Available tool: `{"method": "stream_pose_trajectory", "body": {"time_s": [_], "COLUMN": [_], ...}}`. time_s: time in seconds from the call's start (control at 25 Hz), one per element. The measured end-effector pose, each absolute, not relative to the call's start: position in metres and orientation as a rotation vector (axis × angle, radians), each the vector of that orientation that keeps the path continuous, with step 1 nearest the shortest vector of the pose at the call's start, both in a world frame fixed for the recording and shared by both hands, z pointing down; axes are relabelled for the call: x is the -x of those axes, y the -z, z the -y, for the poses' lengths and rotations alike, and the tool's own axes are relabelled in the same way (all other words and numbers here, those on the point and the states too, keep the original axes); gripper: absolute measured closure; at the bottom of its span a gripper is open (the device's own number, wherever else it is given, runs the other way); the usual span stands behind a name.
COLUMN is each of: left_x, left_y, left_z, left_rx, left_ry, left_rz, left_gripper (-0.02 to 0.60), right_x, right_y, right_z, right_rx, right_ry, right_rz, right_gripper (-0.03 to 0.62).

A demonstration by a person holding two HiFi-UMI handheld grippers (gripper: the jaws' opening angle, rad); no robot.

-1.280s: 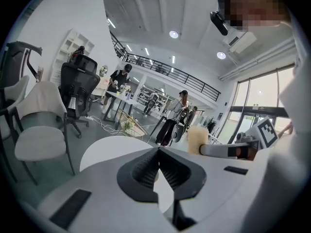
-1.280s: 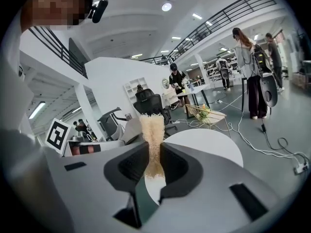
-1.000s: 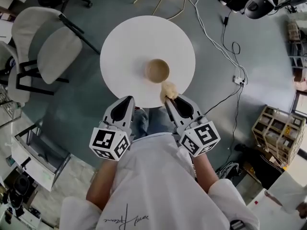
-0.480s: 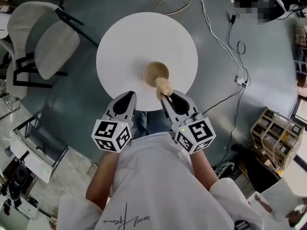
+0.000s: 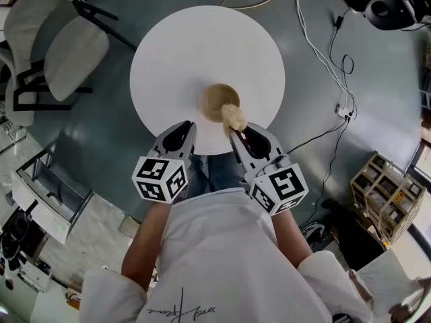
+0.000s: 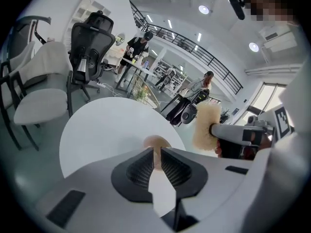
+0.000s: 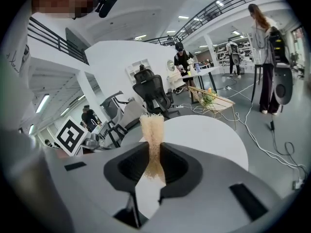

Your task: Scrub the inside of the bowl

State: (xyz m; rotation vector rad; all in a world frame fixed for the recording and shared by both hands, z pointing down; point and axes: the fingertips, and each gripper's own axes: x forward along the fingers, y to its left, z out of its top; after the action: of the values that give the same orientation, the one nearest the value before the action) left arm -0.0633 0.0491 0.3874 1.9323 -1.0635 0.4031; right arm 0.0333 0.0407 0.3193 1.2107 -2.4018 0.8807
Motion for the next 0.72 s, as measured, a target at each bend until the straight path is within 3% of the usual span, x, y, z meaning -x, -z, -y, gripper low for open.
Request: {"method": "stream_pose_trajectory", "body": {"time_s": [0.16,0.72], "left_x": [0.057,0.045], "left_y": [-0.402,-0.450], "left_z": [-0.043,-0.036], "left_rx": [-1.903,-1.819], "left_ry": [-0.411,-0.492], "left_rz": [1.045,1.019], "left_gripper": [0.517,0.511], "right_x": [-0.039,-0.062], "right_y": [-0.332,-0.365], "right_z": [-0.040,-0.022], "right_rx": [-1.175,-1.194], "right_ry": [-0.887,-0.944], "right_rz": [2.391,2.361], "right_gripper": [0.508,0.508]}}
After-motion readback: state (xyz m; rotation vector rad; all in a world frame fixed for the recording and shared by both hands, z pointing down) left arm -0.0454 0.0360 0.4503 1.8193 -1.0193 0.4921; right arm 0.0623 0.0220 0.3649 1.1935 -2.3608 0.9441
